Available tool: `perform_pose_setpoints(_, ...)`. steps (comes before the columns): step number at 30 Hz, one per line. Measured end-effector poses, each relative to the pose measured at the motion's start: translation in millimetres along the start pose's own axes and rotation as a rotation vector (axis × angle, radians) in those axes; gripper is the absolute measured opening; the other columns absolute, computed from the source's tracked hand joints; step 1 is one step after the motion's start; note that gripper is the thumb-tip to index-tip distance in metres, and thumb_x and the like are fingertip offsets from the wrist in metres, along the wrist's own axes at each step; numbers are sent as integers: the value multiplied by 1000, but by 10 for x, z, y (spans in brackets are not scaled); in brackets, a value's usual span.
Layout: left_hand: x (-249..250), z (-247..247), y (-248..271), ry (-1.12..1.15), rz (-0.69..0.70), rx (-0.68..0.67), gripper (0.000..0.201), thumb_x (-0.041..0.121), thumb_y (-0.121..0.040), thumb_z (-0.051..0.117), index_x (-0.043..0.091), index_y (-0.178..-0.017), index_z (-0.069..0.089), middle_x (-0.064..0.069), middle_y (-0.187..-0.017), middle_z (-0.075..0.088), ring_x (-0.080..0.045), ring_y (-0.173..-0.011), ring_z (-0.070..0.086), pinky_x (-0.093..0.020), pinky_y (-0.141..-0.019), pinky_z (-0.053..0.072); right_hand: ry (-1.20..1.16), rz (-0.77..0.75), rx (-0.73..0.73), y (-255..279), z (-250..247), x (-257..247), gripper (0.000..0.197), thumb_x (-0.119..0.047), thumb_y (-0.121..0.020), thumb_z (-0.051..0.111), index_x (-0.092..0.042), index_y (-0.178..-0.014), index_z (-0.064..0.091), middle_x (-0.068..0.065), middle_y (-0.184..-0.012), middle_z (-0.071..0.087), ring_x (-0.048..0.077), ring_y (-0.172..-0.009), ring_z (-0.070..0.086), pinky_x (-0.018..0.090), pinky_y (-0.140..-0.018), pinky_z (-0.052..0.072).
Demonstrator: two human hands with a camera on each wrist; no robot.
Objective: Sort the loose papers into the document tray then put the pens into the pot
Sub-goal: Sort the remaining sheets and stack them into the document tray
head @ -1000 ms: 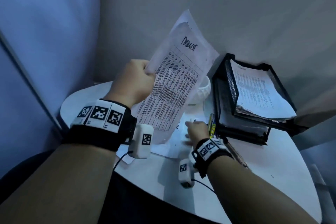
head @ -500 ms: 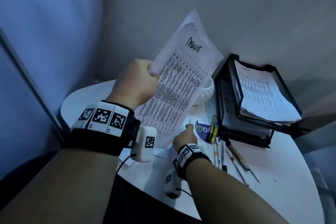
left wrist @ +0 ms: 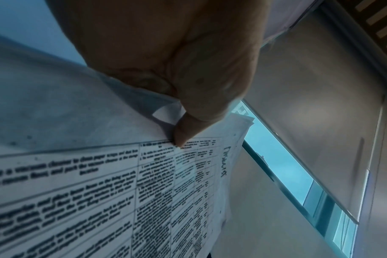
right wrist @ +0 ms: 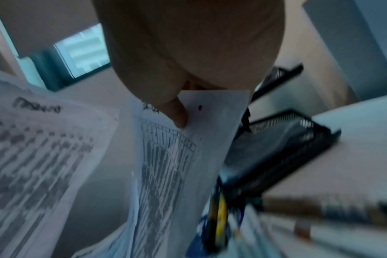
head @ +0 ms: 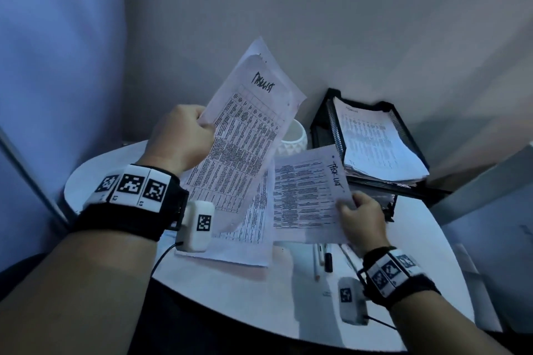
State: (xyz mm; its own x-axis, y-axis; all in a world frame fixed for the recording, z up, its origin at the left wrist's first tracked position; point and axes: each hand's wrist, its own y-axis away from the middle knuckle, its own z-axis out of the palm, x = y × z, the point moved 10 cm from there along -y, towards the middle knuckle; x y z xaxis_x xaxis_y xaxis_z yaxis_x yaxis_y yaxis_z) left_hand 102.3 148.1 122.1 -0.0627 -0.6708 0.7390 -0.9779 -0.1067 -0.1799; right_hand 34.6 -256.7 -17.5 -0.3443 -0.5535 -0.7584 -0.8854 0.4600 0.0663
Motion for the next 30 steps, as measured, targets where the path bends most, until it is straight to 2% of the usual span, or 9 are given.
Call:
perform_pose_setpoints(4, 96, 121, 38, -80, 35, 16, 30, 16, -92, 56, 6, -64, 48, -7, -56, 46, -34, -57, 40, -35, -50, 33, 122, -232, 116, 124, -929, -256, 16, -19, -93, 67, -21, -77, 71, -8, -75, 71, 14, -73, 63, 33, -63, 48)
perform_pose_setpoints(11, 370, 501, 241, -85, 149, -69, 33, 25, -99, 54, 10, -70, 51, 1, -54, 48, -26, -54, 43, -32, -51, 31, 115, -373, 39, 293, -1951, -714, 21, -16, -90, 77, -34, -79, 79, -18, -75, 77, -3, -62, 61, 28, -65, 55)
perform_pose_setpoints(13, 487, 633, 342, -48, 206, -111, 23, 33, -99, 55, 16, -88, 66, 4, -61, 61, -23, -62, 56, -32, -55, 43, 122, -417, 27, 352, -2078, -876, 28, -17, -90, 77, -42, -78, 79, -22, -76, 76, -6, -62, 61, 22, -64, 54)
perform_pose_setpoints(15, 606, 772, 464, 22, 250, -171, 23, 38, -99, 59, 24, -93, 75, 7, -71, 72, -18, -72, 67, -35, -65, 54, 78, -445, 37, 355, -2119, -967, 29, -15, -90, 77, -42, -78, 79, -19, -77, 77, -3, -64, 62, 28, -67, 56)
perform_pose_setpoints(19, 761, 1094, 672, 207, 227, -366, 30, 30, -99, 66, 18, -72, 71, 15, -60, 64, 0, -55, 53, -30, -60, 46, -122, -461, 18, 333, -1908, -1041, 21, -6, -88, 77, -24, -78, 75, -17, -73, 76, -1, -62, 64, 22, -65, 53)
perform_pose_setpoints(22, 733, 1293, 773, 280, 199, -521, 39, 42, -93, 61, 5, -86, 68, -7, -74, 71, -19, -67, 62, -49, -73, 57, -183, -473, -12, 247, -1658, -1053, 26, -7, -85, 80, -23, -69, 67, -14, -68, 69, 2, -62, 56, 25, -62, 46)
perform_pose_setpoints(25, 671, 1389, 833, 362, 132, -616, 53, 58, -88, 52, 13, -106, 74, -15, -101, 77, -35, -95, 73, -60, -94, 55, -189, -433, 13, 109, -1484, -989, 25, -24, -81, 81, -15, -72, 60, 3, -68, 65, 14, -62, 53, 34, -58, 43)
perform_pose_setpoints(28, 623, 1407, 840, 540, 10, -651, 68, 70, -91, 48, 20, -132, 70, 3, -124, 75, -17, -120, 68, -49, -111, 46, -122, -399, 108, -2, -1392, -995, 25, -27, -81, 81, -17, -72, 61, 5, -67, 69, 16, -58, 56, 34, -55, 48)
perform_pose_setpoints(30, 635, 1395, 830, 560, 8, -662, 68, 77, -86, 54, 24, -126, 73, 7, -116, 78, -13, -113, 71, -45, -105, 50, -108, -352, 140, -77, -1311, -1009, 23, -18, -80, 81, -17, -69, 60, 1, -65, 66, 14, -56, 55, 30, -57, 47)
